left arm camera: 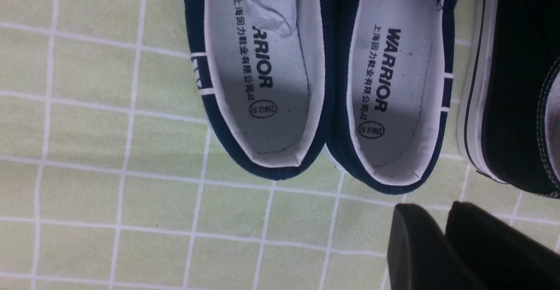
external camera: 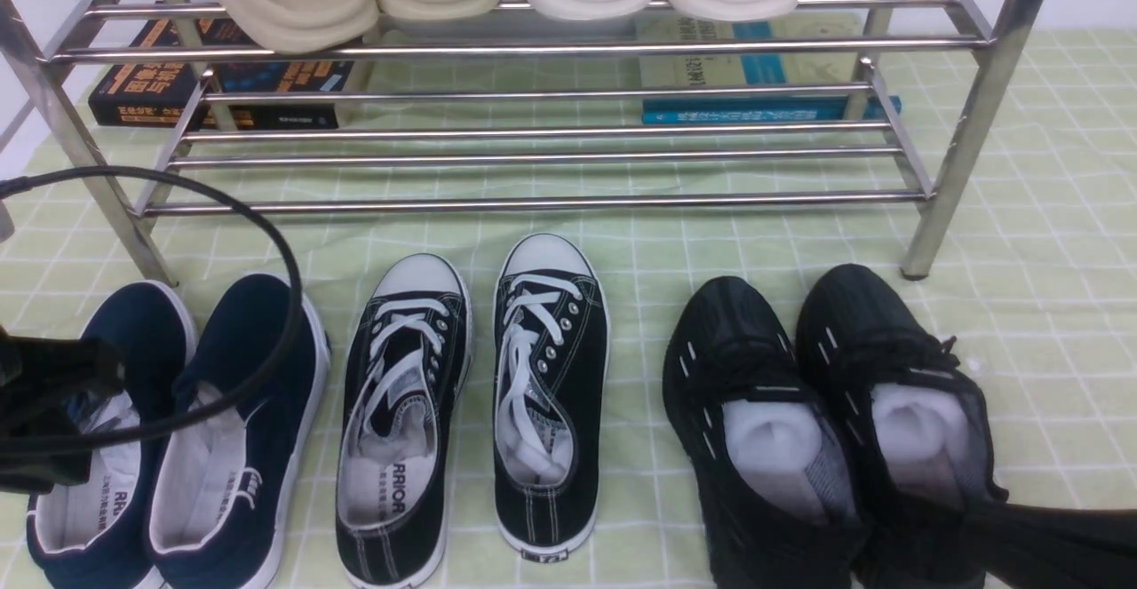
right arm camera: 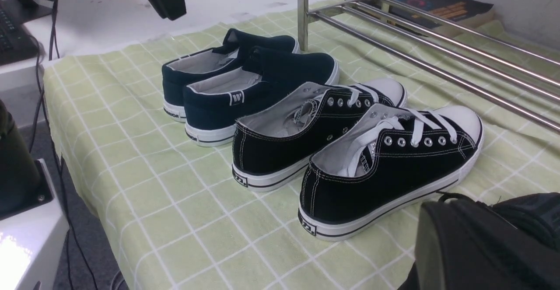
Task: Take the shoes off the shelf with your hand from the green coffee tablecloth.
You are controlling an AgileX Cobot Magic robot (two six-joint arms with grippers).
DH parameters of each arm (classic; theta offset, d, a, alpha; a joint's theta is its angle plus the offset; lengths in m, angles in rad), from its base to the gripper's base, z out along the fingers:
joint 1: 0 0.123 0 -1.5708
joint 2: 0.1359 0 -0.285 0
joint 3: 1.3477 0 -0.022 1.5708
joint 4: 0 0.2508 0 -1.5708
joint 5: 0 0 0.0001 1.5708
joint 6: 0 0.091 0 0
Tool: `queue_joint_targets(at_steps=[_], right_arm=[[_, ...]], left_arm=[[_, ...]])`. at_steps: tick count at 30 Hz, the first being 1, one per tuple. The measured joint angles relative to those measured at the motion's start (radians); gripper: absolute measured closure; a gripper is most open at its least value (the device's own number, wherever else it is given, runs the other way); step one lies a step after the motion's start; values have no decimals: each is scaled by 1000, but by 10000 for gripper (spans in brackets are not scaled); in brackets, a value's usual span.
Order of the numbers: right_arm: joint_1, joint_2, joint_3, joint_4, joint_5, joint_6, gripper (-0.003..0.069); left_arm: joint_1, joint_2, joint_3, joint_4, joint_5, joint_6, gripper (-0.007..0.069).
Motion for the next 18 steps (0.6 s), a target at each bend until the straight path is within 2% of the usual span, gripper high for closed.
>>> queue_joint_targets(at_steps=[6,9,15,16,18], right_arm=[[-9,-73,74,7,3,0,650],[-101,-140,145,7,58,0,646],[-407,-271,258,7,235,0,644],[-419,-271,258,7,240,0,644],[-571,-348,315,6,271,0,641]], left_arm=[[0,0,0,2,-1,0,483],[0,0,0,2,-11,0,483],[0,0,0,3,-27,0,482],[0,0,0,3,-28,0,482],[0,0,0,4,-29,0,482]])
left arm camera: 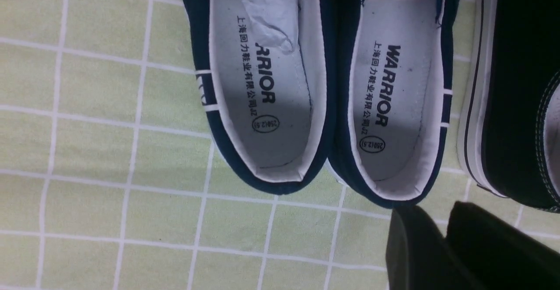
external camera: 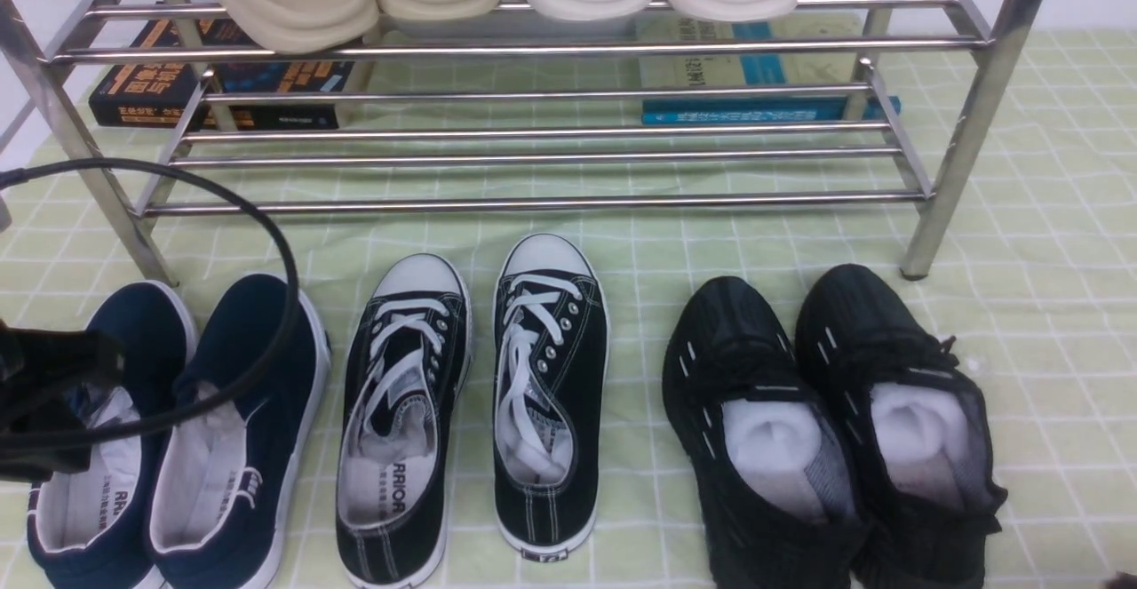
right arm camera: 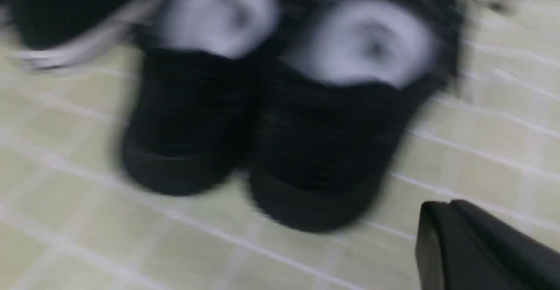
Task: Take the shoes off the shelf with your hand from the green coffee tablecloth.
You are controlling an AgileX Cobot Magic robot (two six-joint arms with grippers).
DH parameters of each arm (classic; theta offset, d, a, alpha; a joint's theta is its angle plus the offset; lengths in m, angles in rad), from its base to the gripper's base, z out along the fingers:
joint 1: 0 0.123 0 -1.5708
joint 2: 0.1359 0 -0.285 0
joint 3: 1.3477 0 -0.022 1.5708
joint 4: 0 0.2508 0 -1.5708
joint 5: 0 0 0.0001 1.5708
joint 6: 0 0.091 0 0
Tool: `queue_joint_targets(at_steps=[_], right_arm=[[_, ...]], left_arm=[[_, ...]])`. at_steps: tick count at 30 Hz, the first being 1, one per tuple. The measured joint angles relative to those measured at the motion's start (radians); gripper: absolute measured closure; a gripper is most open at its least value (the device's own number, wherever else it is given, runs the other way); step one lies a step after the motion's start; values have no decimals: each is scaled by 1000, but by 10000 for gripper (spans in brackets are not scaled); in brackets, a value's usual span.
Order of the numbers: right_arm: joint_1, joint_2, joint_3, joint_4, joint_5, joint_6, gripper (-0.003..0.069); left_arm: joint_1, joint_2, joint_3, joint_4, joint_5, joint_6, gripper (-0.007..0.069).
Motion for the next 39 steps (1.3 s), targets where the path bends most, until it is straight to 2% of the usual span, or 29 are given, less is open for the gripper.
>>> queue_joint_targets(at_steps=[2,3,6,11,16,18,25,29,31,32,34,35,36,39], right_arm=[[-51,-24,17,0,2,0,640],[-128,-55,30,-2,-6,0,638],[-247,-112,34,-3,-20,0,634],[-354,-142,34,-3,-20,0,630],[-368,-142,34,-3,-20,1,630],[-368,-142,34,-3,-20,1,630],[-368,-142,34,-3,-20,1,630],[-368,-142,34,-3,-20,1,630],[-368,-142,34,-3,-20,1,629],[-368,-142,34,-3,-20,1,628],[-368,-142,34,-3,-20,1,622],[-368,-142,34,-3,-20,1,622],[-368,-142,34,-3,-20,1,620],[-368,-142,34,-3,-20,1,620]], left_arm=[[0,0,0,0,0,0,482],[0,0,0,-1,0,0,482],[0,-1,0,-5,0,0,480],[0,-37,0,-6,0,7,487],[0,-124,-2,-5,14,36,562],[0,-200,-4,-4,39,78,618],[0,-411,19,-29,79,196,624],[0,-607,146,-86,-68,252,624],[0,-732,271,-149,-241,254,624],[0,-752,282,-154,-275,254,624],[0,-867,410,-221,-488,258,624],[0,-867,418,-225,-503,259,624],[0,-928,489,-253,-610,258,624],[0,-989,568,-269,-746,261,622]])
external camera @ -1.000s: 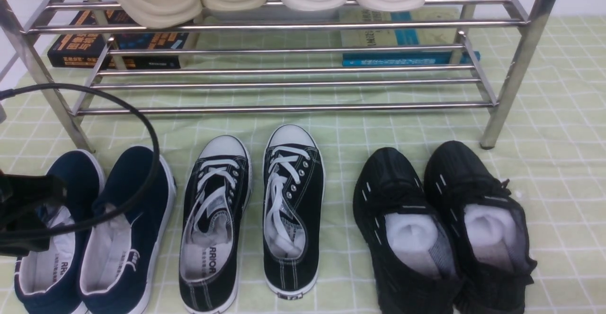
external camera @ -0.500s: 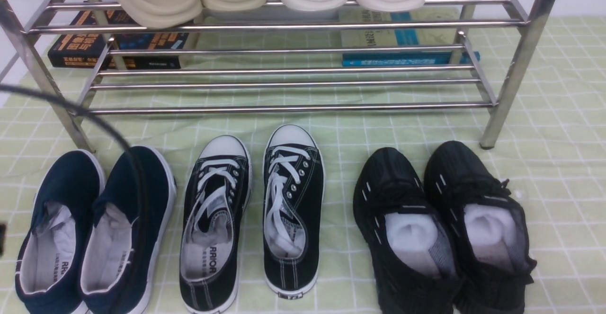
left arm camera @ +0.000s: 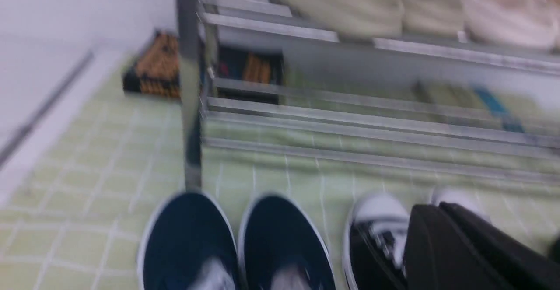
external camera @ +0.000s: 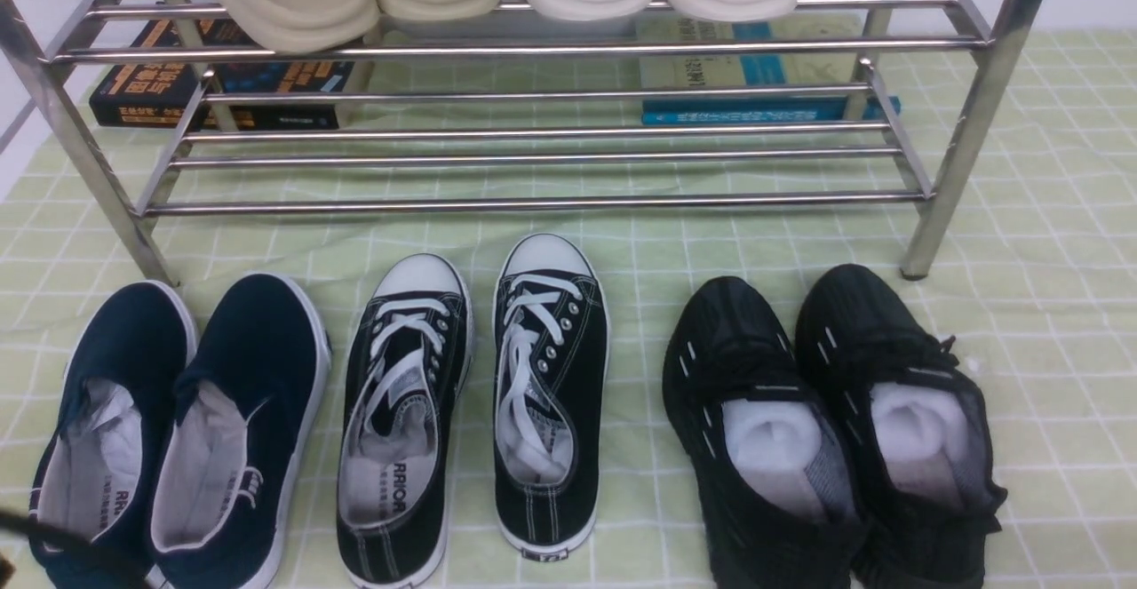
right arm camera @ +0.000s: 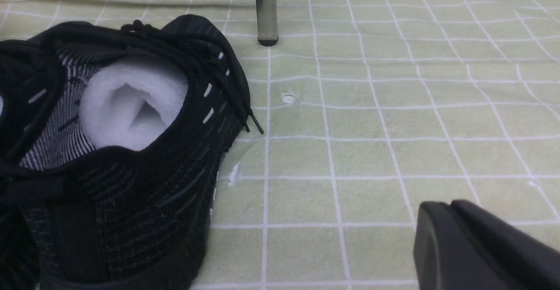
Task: Take the shoes off the shelf with your hand from the green coffee tablecloth.
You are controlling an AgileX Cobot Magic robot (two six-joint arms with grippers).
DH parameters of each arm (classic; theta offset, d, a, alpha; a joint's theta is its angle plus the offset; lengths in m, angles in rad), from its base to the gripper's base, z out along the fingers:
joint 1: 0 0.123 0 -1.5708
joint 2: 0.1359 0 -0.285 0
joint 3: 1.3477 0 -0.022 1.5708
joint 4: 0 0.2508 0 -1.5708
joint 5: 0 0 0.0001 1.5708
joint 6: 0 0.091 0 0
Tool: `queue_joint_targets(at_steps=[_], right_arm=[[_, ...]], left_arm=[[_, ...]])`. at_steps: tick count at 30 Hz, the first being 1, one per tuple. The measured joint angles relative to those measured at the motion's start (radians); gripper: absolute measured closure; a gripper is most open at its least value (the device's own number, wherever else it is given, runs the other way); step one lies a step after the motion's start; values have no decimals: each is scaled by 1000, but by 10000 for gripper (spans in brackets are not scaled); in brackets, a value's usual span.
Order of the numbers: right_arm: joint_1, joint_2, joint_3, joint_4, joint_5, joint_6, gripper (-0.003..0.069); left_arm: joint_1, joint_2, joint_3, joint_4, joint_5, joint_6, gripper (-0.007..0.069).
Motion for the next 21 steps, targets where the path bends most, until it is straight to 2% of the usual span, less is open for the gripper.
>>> queue_joint_targets(at_steps=[4,21], right_arm=[[0,0,0,0,0,0,617],[0,0,0,0,0,0,594]], left_arm=[[0,-21,63,-7,-84,1,615],[0,-21,146,-3,-115,1,602]])
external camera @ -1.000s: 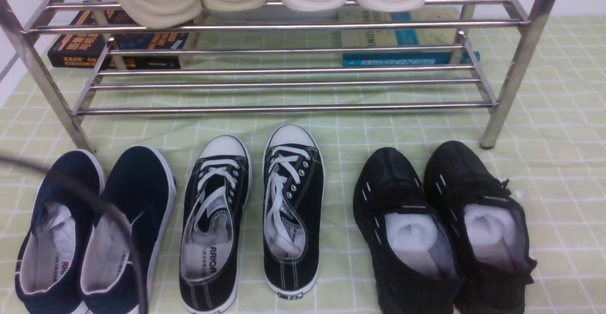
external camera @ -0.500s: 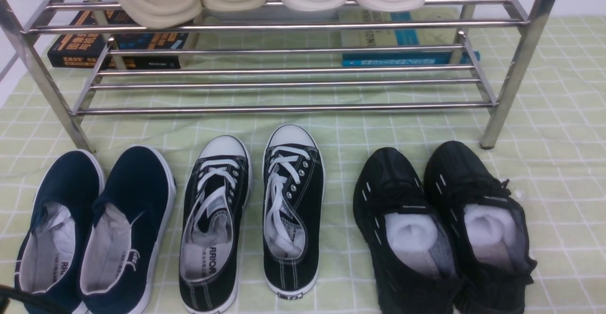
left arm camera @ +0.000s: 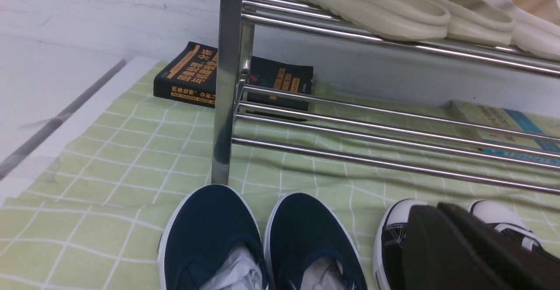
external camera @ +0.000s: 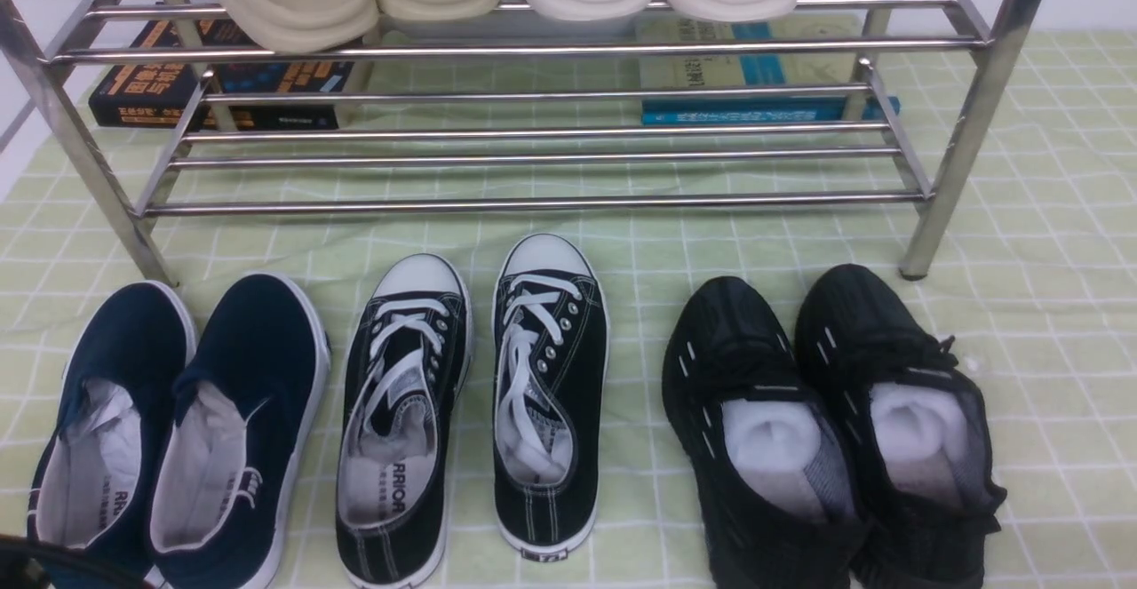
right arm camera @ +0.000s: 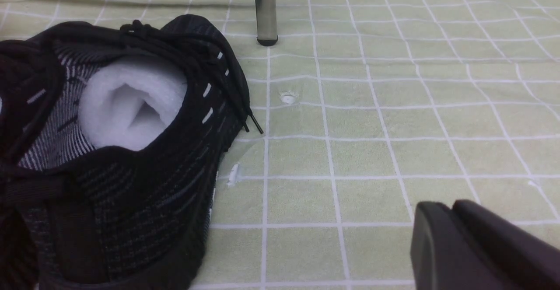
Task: Take the shoes off the shelf with your hand from the green coffee tablecloth.
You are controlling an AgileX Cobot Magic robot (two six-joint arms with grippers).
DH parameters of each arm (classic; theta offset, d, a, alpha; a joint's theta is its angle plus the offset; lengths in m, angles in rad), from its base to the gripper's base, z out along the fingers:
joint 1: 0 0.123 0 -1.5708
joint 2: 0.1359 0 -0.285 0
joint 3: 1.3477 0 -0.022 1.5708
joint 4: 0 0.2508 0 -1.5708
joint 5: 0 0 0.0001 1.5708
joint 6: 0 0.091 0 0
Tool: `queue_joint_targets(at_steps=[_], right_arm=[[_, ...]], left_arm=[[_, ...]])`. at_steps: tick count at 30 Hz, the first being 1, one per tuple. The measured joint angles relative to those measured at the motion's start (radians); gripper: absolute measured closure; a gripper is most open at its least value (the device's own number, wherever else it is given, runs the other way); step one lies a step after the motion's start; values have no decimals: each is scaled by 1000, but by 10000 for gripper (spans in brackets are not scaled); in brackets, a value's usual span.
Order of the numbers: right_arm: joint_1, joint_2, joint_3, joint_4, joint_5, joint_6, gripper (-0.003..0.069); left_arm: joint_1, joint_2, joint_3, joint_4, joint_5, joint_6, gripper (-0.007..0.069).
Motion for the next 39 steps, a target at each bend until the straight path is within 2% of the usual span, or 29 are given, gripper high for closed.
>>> queue_joint_targets(at_steps=[4,8,10,12,13,15,23,30,39], right_arm=[[0,0,0,0,0,0,586],[0,0,0,0,0,0,580],[0,0,0,0,0,0,578],[0,0,0,0,0,0,575],[0,0,0,0,0,0,575],[0,0,0,0,0,0,567],[0,0,0,0,0,1,558],[0,0,0,0,0,1,547],[0,0,0,0,0,1,543]], left_arm=[[0,-27,83,23,1,0,594],[0,-59,131,132,14,-41,592],[0,-76,146,287,39,-147,589],[0,-88,147,371,50,-246,588],[0,-88,147,381,50,-258,588],[0,-113,150,472,69,-375,585],[-3,-130,234,500,136,-424,577],[-154,-131,234,570,138,-426,571],[-174,-131,234,574,138,-427,566]])
